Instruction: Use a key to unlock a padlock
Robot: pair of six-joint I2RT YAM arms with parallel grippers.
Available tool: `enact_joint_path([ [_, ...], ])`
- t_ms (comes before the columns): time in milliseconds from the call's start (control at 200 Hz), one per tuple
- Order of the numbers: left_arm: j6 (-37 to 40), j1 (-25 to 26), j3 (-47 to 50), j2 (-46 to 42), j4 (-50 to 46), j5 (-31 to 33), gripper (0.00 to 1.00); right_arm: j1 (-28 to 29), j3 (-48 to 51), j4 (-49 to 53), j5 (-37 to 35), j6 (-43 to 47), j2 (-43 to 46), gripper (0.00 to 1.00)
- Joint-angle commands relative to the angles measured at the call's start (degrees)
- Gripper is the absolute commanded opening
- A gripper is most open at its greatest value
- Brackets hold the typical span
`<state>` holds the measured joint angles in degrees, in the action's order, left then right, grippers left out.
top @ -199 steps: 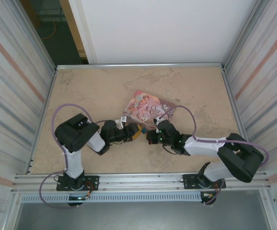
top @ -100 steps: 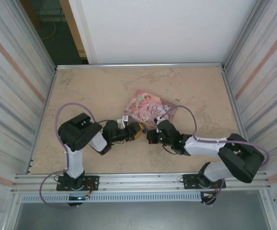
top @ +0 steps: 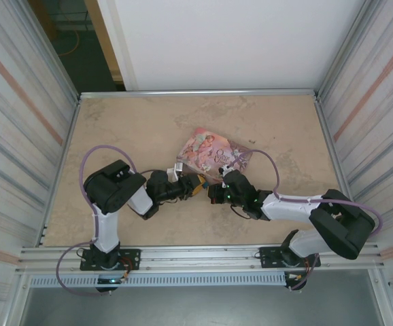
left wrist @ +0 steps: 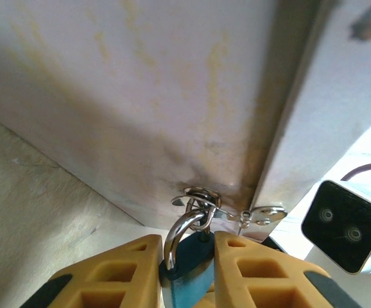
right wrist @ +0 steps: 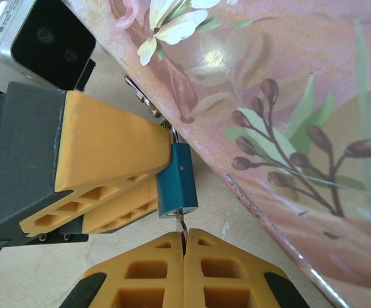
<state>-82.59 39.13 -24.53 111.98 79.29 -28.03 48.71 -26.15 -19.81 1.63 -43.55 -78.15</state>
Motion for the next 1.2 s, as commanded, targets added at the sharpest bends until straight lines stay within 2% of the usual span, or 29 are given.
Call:
enact_joint_path([
  [0,0.81,0.33,-1.07,0.13,1.39,0.69,0.21,0.03,-1.99,0.14,2.94,-1.07,1.52,0.00],
  [85,1.41,0.33,-0.71,-0.68,0.76,0.91,0.15,-0.34,-1.98,0.98,3.10,-0.68,2.24,0.00],
  [286,3.54,0.31,0.10,-4.61,-4.57,2.05,0.04,-1.40,-1.31,3.92,2.55,0.58,5.46,0.08],
  [556,4.54,0.31,0.36,-12.23,-15.03,3.40,0.00,-3.00,0.17,10.96,-0.16,3.75,13.64,0.25],
  [752,4.72,0.37,-0.60,-17.88,-24.30,3.67,0.00,-2.86,-0.17,16.72,-2.44,10.11,20.81,0.40],
  [877,4.76,0.32,-1.45,-21.62,-30.46,3.95,0.00,-0.49,-0.63,19.76,-5.93,16.63,25.79,0.50],
  [1057,5.61,0.36,-3.32,-26.37,-39.79,4.43,0.00,5.69,-1.45,22.78,-14.83,28.04,30.39,0.62],
  [1197,5.69,0.33,-4.02,-28.25,-43.28,4.55,0.00,10.21,-1.60,23.03,-19.72,38.30,30.72,0.66],
])
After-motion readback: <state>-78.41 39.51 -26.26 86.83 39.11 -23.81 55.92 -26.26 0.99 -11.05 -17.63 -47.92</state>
